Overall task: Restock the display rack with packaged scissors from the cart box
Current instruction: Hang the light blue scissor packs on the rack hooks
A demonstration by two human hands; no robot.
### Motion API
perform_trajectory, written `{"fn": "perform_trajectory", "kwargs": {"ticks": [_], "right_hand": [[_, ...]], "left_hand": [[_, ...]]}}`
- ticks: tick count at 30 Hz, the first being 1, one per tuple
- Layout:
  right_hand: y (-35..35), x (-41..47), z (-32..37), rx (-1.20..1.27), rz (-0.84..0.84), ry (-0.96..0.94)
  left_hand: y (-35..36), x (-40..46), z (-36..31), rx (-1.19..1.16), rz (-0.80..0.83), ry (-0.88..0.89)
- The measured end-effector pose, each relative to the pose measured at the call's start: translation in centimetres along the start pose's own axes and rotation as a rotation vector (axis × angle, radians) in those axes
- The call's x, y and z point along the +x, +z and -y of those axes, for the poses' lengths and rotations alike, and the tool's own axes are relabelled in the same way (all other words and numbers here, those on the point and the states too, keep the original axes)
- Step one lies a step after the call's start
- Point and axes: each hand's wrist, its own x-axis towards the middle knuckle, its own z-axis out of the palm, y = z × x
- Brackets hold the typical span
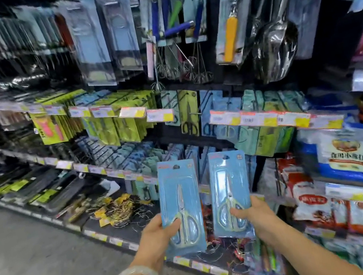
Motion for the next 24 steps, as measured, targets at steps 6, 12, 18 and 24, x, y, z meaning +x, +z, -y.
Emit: {"fn": "perform_trajectory", "kwargs": {"ticks": [6, 12, 18, 24], "right_hand": [[0.1, 5.6, 1.6, -0.02, -0.045, -0.005], [0.5, 9.7, 3.6, -0.042, -0.072, -0.01], [0.2, 12.2, 5.5, -0.023, -0.105, -0.017], [0.3, 13.3, 6.9, -0.011, -0.215, -0.016]], "left_hand": [[1.2, 6.9, -2.9, 0.07, 0.097, -0.009], [1.6, 12.4, -4.7, 0.066, 0.137, -0.069], [1.8, 15.5, -6.1, 0.094, 0.232, -0.149], [1.8, 17.7, -7.3, 0.21, 0.325, -0.153]]}}
